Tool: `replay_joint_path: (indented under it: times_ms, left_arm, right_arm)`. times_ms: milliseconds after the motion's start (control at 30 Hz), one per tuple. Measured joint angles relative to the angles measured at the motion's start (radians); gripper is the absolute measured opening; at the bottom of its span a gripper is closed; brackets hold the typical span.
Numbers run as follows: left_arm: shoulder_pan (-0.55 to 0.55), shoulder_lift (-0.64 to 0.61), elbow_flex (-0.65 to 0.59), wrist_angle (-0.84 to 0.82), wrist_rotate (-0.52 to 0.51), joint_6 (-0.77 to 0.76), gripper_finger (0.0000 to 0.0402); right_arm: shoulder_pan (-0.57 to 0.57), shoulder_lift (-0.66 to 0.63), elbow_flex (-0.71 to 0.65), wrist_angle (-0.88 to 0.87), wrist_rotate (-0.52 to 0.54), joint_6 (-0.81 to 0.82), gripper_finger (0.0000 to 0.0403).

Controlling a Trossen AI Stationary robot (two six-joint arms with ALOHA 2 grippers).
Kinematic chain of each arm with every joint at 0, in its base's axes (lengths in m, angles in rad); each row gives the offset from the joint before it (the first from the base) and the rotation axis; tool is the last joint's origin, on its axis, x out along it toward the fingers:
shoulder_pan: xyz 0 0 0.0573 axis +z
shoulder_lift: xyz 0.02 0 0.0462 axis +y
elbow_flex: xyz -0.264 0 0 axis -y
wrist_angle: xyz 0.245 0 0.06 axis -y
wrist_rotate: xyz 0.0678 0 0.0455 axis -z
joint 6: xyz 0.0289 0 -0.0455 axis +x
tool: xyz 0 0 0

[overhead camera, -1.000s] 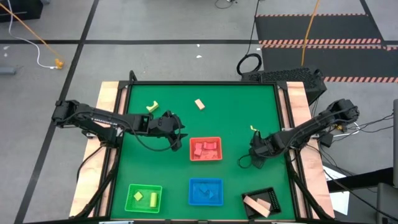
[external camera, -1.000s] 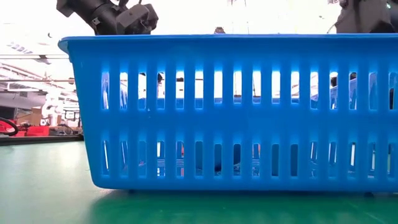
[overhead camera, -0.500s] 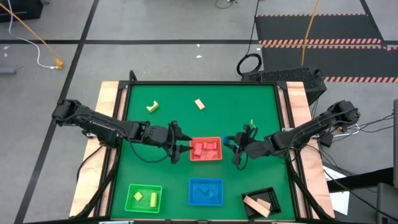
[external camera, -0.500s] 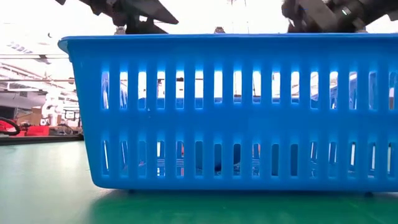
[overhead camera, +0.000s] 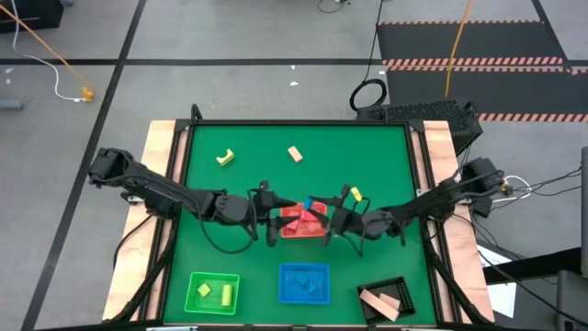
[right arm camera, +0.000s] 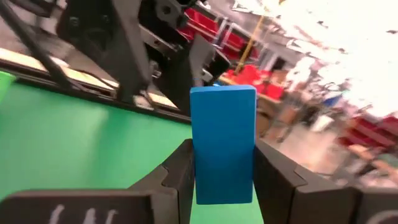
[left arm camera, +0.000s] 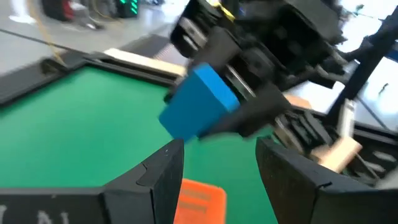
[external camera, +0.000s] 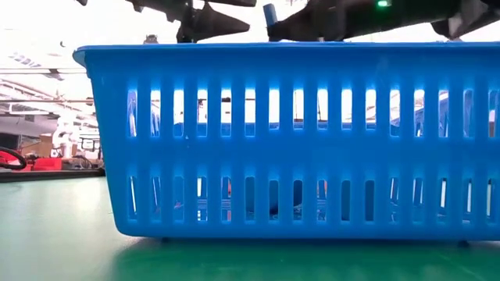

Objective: Sort & place blocks by color
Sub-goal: Put the blue block into the blue bin

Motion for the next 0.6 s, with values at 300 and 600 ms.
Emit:
replay_joint_path:
  times_ms: [300, 600]
  left_arm:
    - [-0.011, 0.035, -0.001, 0.055, -0.158, 0.096, 0.0202]
    - [-0.024, 0.036, 0.0, 0.07, -0.278, 0.098, 0.0202]
  right_arm:
    - [0.0, 0.196, 0.242, -0.016, 0.226, -0.258, 0.011]
    - [0.006, 0.261, 0.312, -0.031, 0.225, -0.321, 0.011]
